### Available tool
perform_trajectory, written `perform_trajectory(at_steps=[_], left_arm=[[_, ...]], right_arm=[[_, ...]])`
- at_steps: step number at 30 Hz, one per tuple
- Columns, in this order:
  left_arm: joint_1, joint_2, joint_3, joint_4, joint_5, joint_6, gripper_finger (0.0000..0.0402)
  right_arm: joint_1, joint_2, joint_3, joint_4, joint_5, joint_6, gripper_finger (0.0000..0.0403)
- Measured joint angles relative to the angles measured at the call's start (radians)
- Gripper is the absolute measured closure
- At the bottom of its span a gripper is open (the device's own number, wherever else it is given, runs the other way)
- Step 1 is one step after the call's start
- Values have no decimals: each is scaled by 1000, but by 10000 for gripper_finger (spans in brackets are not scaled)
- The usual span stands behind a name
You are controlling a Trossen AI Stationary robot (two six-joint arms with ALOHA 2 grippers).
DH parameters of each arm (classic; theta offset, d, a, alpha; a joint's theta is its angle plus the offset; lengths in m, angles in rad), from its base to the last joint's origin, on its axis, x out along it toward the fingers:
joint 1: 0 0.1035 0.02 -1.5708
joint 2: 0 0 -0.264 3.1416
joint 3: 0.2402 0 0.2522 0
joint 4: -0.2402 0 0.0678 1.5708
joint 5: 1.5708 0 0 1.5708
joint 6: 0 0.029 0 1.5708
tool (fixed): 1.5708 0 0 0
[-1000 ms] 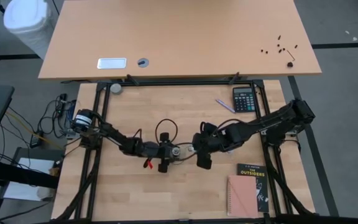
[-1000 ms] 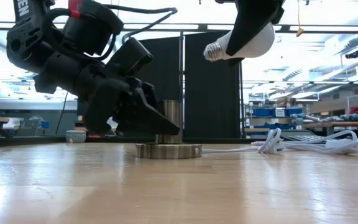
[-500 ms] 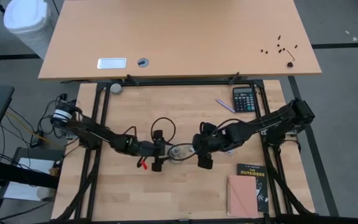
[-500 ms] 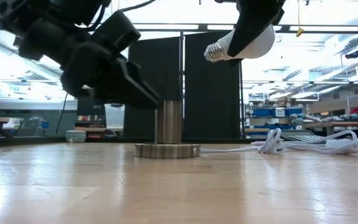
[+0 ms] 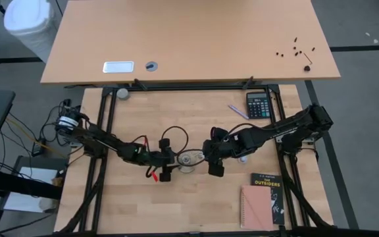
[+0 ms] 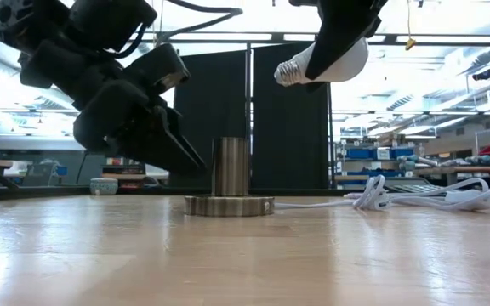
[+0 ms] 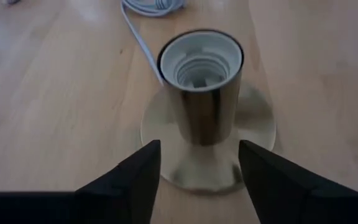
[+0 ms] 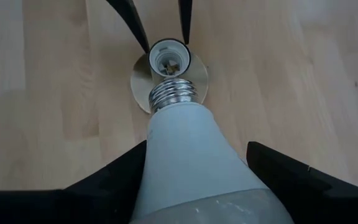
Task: Screw lightbulb
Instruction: Insert the light bulb into the lamp
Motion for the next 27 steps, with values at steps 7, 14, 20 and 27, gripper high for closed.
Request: perform_trajectory(at_steps=[7, 14, 20, 27], left_arm=[[0, 1, 0, 42, 3, -1, 251], [0, 9, 0, 69, 5, -33, 312], [0, 104, 0, 235, 7, -57, 349], [1, 163, 1, 290, 130, -130, 360]], right_arm=[[-6, 0, 0, 8, 0, -7, 141], [-5, 0, 0, 21, 0, -12, 141], [-7, -1, 0, 28, 0, -14, 141], [-7, -1, 0, 15, -6, -10, 141]])
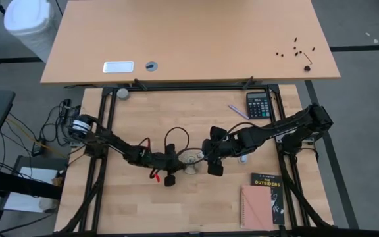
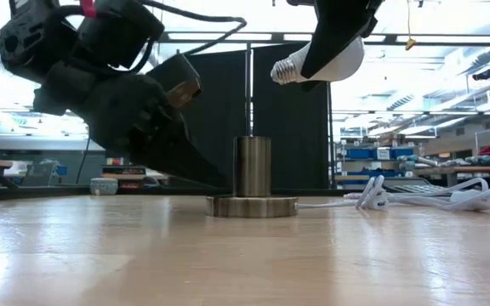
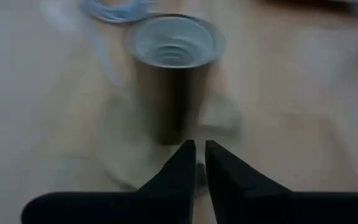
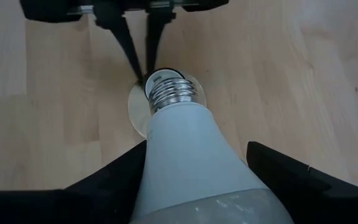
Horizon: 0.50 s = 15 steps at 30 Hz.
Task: Screw lightbulb
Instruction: Insert the light bulb into the lamp
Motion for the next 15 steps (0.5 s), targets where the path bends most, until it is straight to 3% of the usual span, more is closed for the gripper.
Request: perform_trajectory(at_steps=[8, 15], left_arm=[[26, 17, 0, 48, -9, 50, 361], [80, 104, 55, 149, 9, 83, 361]], right_arm=[[-3, 0, 0, 3, -2, -15, 141], [-12, 0, 0, 2, -3, -7, 140]])
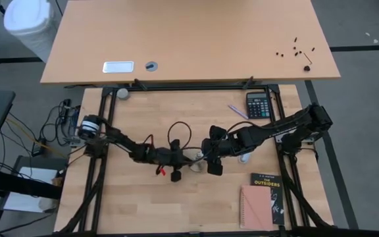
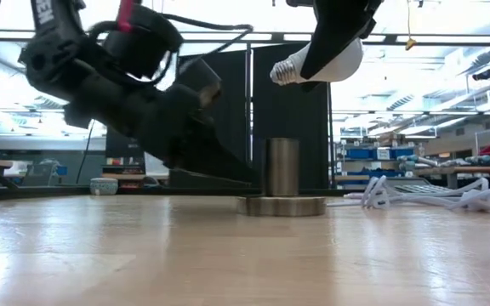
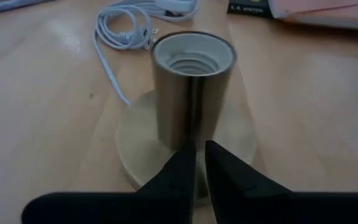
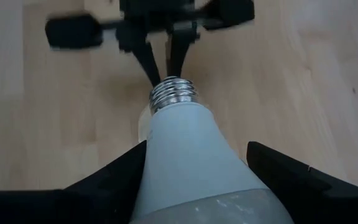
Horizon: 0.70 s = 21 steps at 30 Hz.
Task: Screw lightbulb
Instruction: Insert the light bulb into the lamp
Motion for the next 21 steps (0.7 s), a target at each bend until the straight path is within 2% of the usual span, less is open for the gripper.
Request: perform_trajectory(at_steps=[7, 14, 18, 19, 21], left_arm=[[52, 74, 104, -25, 4, 72, 361], [63, 22, 115, -179, 154, 0, 361], [59, 20, 115, -149, 317, -58, 361], [54, 20, 119, -136, 333, -60, 360], [42, 20, 122, -129, 298, -60, 353]], right_arm=[[-33, -1, 0, -13, 0, 11, 142], [-45, -1, 0, -98, -94, 22, 140], [-64, -1, 6, -122, -160, 28, 141], [-68, 0, 13, -133, -162, 29, 141], [-74, -1, 24, -138, -163, 23, 141]])
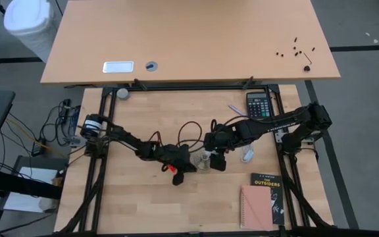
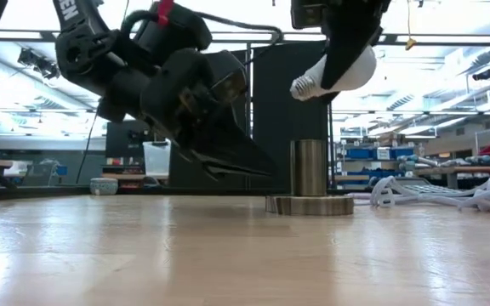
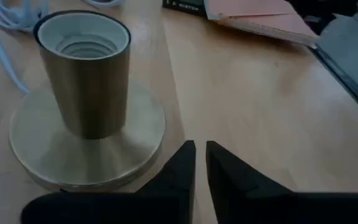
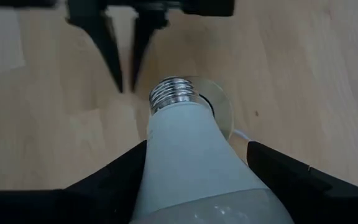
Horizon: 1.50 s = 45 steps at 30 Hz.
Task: Screw lightbulb
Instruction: Insert the light bulb into the lamp
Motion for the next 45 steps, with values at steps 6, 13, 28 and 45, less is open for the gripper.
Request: perform_trajectory(at_steps=[6, 13, 28, 45], left_arm=[[-12, 1, 0, 2, -211, -1, 286], [-12, -33, 0, 30, -135, 69, 215], [-38, -165, -1, -11, -297, 291, 208], [-38, -163, -1, 29, -291, 284, 208]], right_arm=[[-5, 0, 30, -20, -65, 12, 141], [-3, 0, 30, -25, -76, 45, 142], [-19, 133, 27, 5, -79, 23, 140], [-72, 139, 175, -1, -48, -35, 140]])
